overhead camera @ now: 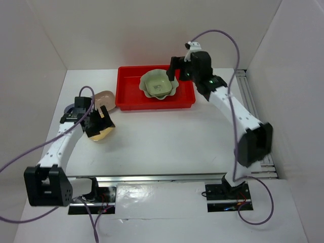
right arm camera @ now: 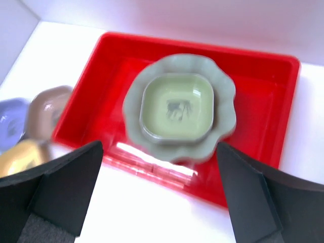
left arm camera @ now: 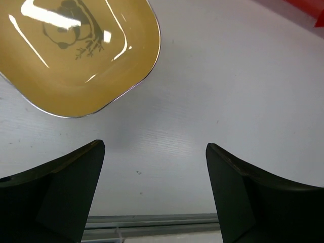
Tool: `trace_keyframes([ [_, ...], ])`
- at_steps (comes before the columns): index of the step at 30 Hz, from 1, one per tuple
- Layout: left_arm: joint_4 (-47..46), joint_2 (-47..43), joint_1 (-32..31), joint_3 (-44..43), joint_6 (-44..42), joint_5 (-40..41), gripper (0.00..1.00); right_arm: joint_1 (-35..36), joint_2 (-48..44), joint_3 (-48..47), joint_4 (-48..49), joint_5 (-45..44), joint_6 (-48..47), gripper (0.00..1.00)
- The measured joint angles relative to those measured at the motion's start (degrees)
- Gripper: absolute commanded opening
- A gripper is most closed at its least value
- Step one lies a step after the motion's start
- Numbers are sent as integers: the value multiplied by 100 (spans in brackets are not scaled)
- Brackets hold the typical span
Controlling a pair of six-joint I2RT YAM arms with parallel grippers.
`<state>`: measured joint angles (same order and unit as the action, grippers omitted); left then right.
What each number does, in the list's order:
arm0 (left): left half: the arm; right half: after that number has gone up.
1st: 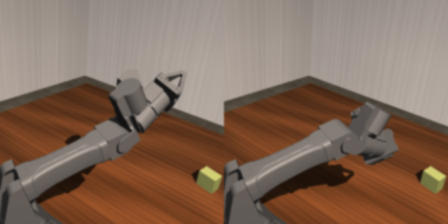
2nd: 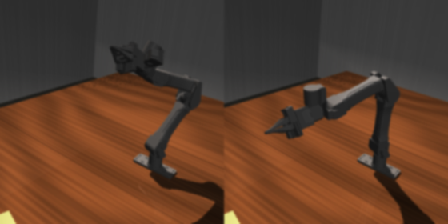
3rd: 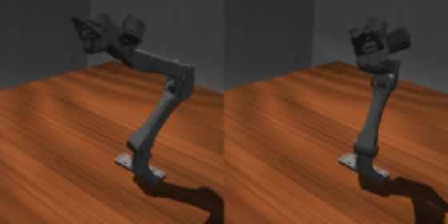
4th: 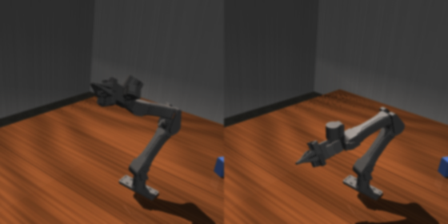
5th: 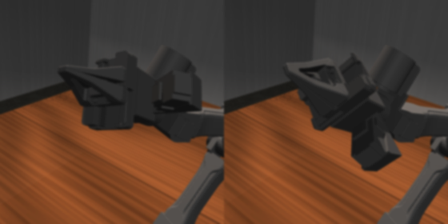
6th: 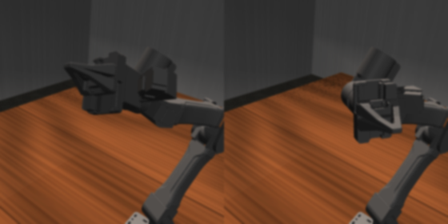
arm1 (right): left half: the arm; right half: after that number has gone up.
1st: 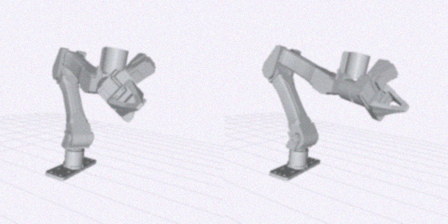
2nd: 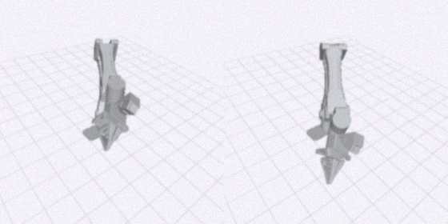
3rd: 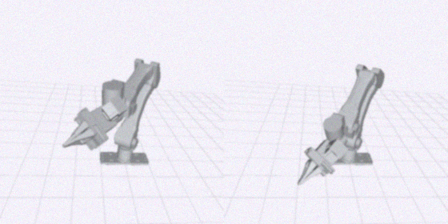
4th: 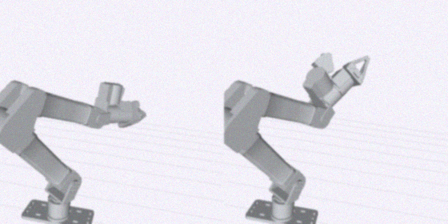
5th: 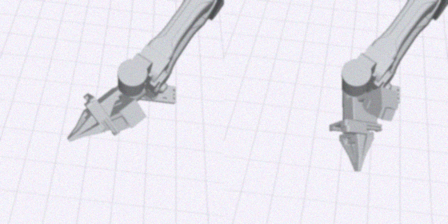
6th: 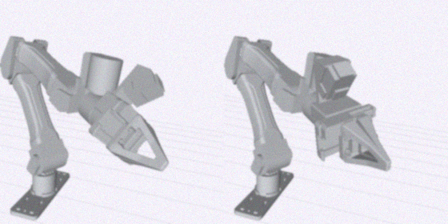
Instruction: Place the plates into the plastic bin on the countertop
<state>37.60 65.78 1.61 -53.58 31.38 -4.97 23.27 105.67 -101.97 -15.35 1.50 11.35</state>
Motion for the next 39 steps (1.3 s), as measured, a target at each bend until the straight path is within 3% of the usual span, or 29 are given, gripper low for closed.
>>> trace_keyframes([
  [4, -22, 881, -2, -20, -11, -133, 93, 22, -2138, 2179, 678, 382, -24, 100],
  [6, -13, 1069, -2, -22, -11, -107, 93, 22, -2767, 2863, 940, 564, -13, 100],
  [12, -11, 1257, -2, -278, -11, 31, 90, 46, -3213, 4024, 1209, 1010, 109, 100],
  [25, -61, 2411, -177, -1528, -321, 363, 88, 177, -3421, 4232, 1329, 1445, 138, 100],
  [39, -216, 3228, -199, -1316, -474, 750, 72, 210, -3657, 4232, 1484, 1528, 120, 100],
])
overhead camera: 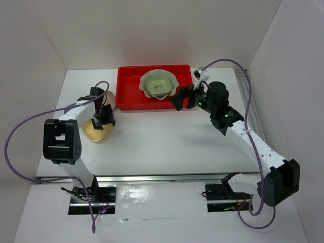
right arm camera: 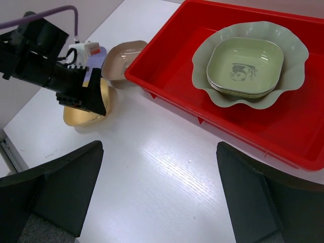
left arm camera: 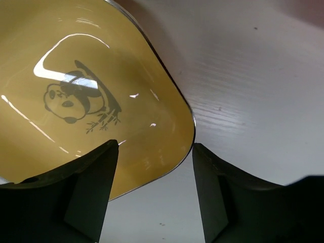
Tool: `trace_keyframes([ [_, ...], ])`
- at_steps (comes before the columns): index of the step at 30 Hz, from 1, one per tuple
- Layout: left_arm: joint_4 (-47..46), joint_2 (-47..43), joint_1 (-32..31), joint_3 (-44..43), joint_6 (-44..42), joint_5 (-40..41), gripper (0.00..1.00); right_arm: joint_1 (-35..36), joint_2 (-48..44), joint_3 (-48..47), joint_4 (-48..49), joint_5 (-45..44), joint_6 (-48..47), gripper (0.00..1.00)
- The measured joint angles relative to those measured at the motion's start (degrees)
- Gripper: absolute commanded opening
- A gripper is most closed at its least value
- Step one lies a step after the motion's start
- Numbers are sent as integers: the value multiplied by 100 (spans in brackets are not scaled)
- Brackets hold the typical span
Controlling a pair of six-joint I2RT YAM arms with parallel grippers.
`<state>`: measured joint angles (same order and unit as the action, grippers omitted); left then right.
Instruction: Place the plates into the plastic bin on the countertop
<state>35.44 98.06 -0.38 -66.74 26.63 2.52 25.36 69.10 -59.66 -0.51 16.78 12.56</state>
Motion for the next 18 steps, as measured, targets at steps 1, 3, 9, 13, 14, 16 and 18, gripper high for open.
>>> trace_keyframes([
  [1, -2, 72, -7, 13, 15, 44, 72, 0, 0, 0, 2, 4, 2, 100],
  [3, 0, 227, -13, 17, 17, 149, 67, 0, 0, 2, 2, 11, 0, 100],
  [9, 9, 466, -70, 87, 26, 393, 42, 52, 0, 4, 7, 17, -7, 100],
  [13, 101, 415, -94, 59, 17, 621, 12, 52, 0, 4, 7, 15, -22, 100],
  [14, 155, 367, -96, 52, 39, 699, 7, 52, 0, 4, 7, 15, -22, 100],
  [16, 278, 308, -98, 48, 50, 861, 0, 52, 0, 4, 7, 17, -22, 100],
  [18, 409, 282, -98, 50, 44, 988, 0, 52, 0, 4, 7, 15, -22, 100],
])
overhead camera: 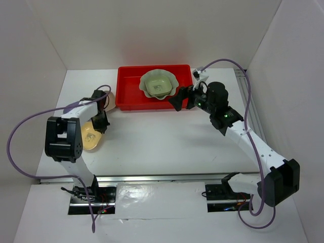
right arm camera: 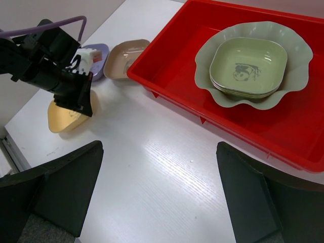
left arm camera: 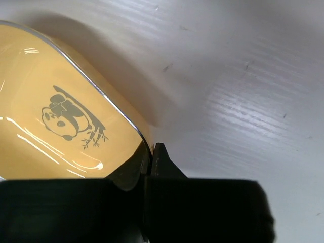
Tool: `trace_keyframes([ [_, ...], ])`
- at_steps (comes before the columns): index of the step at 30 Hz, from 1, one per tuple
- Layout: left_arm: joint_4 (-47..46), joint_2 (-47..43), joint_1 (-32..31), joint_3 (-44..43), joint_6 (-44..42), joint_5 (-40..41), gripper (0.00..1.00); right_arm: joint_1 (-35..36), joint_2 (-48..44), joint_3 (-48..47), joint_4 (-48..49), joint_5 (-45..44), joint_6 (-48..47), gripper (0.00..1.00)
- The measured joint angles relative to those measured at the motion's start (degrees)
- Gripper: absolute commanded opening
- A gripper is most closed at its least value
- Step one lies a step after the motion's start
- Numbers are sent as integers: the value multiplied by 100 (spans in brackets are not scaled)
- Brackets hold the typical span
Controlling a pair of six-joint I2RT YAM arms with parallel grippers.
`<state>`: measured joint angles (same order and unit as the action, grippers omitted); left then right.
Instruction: Place the plates into the plastic bin on the countertop
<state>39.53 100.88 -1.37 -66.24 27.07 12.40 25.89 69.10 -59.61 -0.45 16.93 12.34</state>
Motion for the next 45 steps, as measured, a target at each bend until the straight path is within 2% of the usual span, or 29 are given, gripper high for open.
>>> trace_keyframes([
  [4, 291, -267, -42, 0, 170, -4, 0, 0, 0, 0, 2, 0, 0, 100],
  [9, 813, -1220, -492, -157, 463, -249, 0, 2, -11, 0, 0, -90, 4, 100],
  [14, 979, -2229, -1051, -953, 302, -750, 0, 4, -415, 166, 35, -723, 157, 100],
  [18, 955, -2369, -1259, -1707, 2, -883, 0, 11, -1196, 273, 44, -1410, 339, 100],
  [22, 656, -1891, -1515, -2282, -280, -979, 0, 11, -2105, 282, 59, -2127, 487, 100],
  [30, -48, 595, -2098, -4284, -1104, -1561, 0, 11, -3812, 551, 177, -2791, 586, 100],
  [38, -269, 2396, -2404, -6345, -1753, -1954, 0, 11, -3794, 487, -118, -2820, 584, 100],
  [45, -573, 2765, -2396, -6699, -1932, -2142, 0, 11, -3622, 503, -297, -2715, 586, 100],
])
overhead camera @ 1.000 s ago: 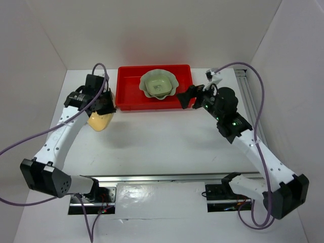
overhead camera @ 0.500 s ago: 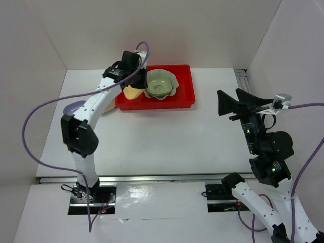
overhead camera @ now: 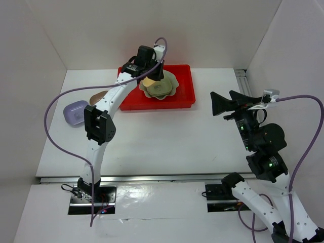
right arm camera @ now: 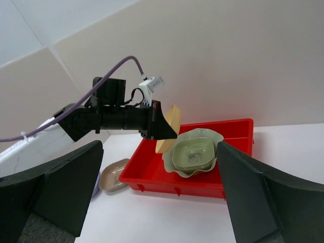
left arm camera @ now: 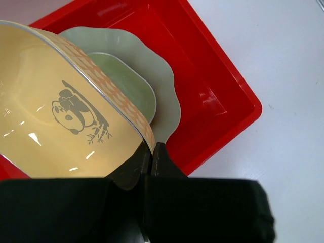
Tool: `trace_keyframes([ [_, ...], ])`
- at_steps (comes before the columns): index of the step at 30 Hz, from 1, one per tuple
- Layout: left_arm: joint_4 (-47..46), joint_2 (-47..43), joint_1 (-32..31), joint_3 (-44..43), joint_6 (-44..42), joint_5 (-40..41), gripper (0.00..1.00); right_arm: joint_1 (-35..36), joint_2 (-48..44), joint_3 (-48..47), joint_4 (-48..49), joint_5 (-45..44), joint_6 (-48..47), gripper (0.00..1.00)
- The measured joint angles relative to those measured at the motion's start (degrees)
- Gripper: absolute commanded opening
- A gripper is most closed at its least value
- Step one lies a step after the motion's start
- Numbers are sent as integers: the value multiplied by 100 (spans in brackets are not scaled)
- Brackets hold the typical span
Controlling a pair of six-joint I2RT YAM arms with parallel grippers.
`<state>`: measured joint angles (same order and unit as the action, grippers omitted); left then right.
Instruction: Place the plates into the plastic bin on the countertop
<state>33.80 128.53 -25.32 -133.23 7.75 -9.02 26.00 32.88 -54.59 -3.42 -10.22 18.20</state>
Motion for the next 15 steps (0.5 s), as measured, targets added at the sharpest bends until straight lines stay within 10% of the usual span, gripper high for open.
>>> trace_keyframes([
  [15, -896, 404, 11, 17, 459, -63, 0, 0, -87, 162, -74, 101, 0, 100],
])
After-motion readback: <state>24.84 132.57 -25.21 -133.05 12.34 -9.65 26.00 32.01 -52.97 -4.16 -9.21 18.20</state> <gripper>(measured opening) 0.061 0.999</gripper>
